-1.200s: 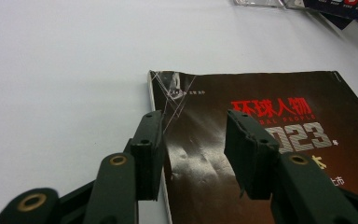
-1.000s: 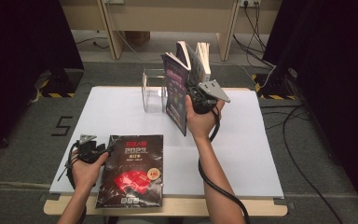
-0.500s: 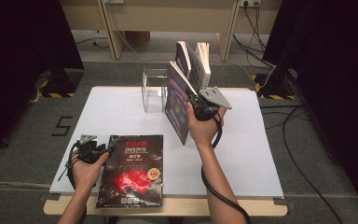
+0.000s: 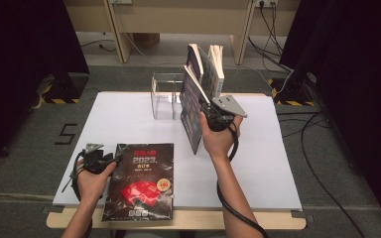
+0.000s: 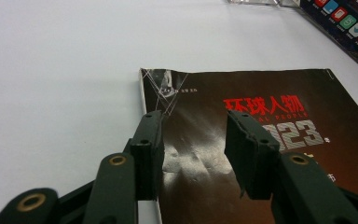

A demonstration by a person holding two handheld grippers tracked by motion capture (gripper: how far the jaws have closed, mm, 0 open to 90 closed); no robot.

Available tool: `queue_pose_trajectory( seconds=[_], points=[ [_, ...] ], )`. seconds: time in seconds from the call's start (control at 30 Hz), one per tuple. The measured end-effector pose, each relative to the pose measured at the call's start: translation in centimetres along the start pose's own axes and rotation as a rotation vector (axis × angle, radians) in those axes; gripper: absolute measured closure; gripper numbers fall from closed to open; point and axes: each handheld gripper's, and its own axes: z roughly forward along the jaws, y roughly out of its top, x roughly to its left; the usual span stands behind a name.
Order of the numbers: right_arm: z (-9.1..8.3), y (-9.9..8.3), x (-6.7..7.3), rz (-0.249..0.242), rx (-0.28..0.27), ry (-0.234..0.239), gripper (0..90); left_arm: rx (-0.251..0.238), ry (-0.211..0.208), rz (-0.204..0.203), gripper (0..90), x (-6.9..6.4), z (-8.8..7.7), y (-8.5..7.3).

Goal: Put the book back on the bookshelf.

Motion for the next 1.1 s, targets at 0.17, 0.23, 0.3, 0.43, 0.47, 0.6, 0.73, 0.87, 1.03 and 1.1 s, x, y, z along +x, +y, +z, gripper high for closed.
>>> queue_pose_trajectory(
  seconds=[0.17,0.23,0.3,0.43,0.47,0.6,0.73,0.87,1.03,1.1],
  points=[
    [-0.37,-0.07,0.19,0.009,0.026,0.018,77.0,-0.003,0.000,-0.003,55.7,0.00,-0.07,0.06],
    [-0.59,-0.09,0.35,0.017,0.033,0.023,77.0,-0.001,0.001,-0.002,55.6,-0.02,-0.07,0.05],
    [-0.75,-0.04,0.56,0.033,0.052,0.025,77.2,-0.002,-0.002,-0.003,55.5,-0.06,-0.04,0.01],
    [-0.90,0.02,0.83,0.035,0.077,0.009,78.4,-0.003,-0.003,-0.003,54.9,-0.09,-0.08,0.02],
    [-0.94,0.00,0.86,0.034,0.077,0.006,78.9,-0.002,0.001,-0.002,54.6,-0.08,-0.10,0.03],
    [-0.99,0.03,0.93,0.031,0.089,-0.024,83.1,-0.001,0.003,-0.005,54.0,-0.07,-0.04,-0.01],
    [-0.89,0.23,0.73,0.037,0.104,-0.026,84.1,0.001,-0.001,-0.003,53.7,-0.14,0.05,-0.03],
    [-0.70,0.16,0.66,0.047,0.093,-0.028,84.4,-0.002,-0.001,-0.004,53.7,-0.13,0.02,-0.01],
    [-0.43,0.38,0.60,0.075,0.057,-0.023,84.5,0.000,0.001,-0.006,53.7,0.03,0.06,-0.05],
    [-0.18,0.76,0.64,0.073,0.052,-0.024,84.5,-0.001,0.000,-0.007,53.7,0.04,0.03,-0.02]
  ],
)
